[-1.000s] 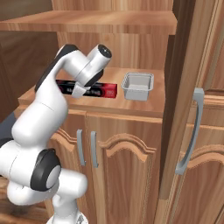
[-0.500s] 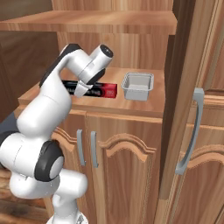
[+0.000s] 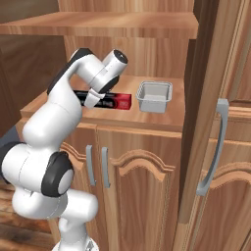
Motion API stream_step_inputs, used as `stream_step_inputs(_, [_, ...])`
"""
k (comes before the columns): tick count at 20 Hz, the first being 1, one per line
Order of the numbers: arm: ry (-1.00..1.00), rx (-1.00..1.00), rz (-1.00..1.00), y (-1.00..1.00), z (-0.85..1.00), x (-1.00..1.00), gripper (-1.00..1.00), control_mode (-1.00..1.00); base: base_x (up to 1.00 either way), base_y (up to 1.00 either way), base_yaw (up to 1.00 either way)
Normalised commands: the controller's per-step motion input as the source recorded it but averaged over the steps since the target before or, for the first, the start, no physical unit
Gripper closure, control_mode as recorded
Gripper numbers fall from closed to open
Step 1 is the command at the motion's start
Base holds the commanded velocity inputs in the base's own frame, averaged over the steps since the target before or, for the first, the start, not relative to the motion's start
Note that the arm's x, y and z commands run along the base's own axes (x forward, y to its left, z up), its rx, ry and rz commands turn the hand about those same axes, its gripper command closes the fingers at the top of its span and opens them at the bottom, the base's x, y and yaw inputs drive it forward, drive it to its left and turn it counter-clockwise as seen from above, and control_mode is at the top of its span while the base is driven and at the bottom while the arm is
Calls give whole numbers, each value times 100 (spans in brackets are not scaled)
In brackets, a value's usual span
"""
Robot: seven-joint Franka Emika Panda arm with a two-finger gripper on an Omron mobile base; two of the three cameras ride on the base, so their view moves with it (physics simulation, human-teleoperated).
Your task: Retrieve the tupperware and aluminum foil from the cabinet and place them on the dining counter near the plate with tomato and steak to prepare for storing leftovers.
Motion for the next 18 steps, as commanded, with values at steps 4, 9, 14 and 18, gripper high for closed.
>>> stream_step_inputs(4, [9,0,0,0,-41,0,-100,-100,0,0,0])
stream_step_inputs(9, [8,0,0,0,-41,0,-100,-100,0,0,0])
stream_step_inputs(14, [2,0,0,0,-41,0,-100,-100,0,0,0])
stream_step_inputs(18, [0,0,0,0,-12,0,100,-100,0,0,0])
